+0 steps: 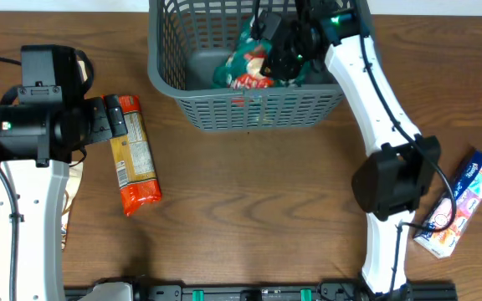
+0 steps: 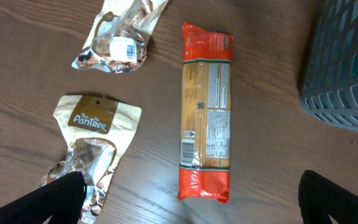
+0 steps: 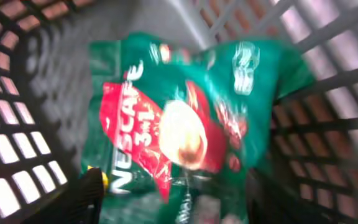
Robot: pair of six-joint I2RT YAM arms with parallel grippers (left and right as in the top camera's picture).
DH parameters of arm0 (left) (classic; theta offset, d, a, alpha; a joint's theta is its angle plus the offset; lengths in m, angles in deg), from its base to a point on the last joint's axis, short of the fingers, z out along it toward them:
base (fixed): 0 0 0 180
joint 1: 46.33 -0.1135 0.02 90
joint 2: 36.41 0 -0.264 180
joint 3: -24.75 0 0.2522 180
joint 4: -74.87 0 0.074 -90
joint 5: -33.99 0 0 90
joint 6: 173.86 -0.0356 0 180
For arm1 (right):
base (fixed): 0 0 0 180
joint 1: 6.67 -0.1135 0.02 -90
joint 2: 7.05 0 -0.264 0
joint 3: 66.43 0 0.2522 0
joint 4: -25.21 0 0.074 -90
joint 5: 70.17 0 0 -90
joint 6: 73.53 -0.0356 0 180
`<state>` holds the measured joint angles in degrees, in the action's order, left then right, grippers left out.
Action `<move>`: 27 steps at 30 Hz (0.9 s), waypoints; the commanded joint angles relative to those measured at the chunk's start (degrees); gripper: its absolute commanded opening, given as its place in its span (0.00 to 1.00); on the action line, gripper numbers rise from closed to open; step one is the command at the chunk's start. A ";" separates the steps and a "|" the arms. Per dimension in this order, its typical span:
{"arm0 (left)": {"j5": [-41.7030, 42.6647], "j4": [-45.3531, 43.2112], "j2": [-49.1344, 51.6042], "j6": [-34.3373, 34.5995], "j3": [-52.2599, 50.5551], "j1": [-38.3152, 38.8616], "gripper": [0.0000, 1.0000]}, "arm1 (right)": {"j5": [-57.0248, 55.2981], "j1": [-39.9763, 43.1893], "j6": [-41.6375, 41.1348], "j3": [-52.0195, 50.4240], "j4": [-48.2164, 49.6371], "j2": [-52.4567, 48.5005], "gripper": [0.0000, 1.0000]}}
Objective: Pack container
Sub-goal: 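Carry the pouch into the basket and open the right gripper, then move the right gripper over the light-blue wipes packet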
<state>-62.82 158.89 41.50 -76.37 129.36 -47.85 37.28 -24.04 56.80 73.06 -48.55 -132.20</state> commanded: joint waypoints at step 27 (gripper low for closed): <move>0.15 -0.96 -0.13 -0.31 0.11 -0.33 0.99 | -15.61 28.92 -38.18 0.83 -37.31 40.98 0.82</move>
<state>-62.80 157.99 41.50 -76.37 129.36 -47.85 19.55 4.51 19.54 75.01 -85.25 -92.61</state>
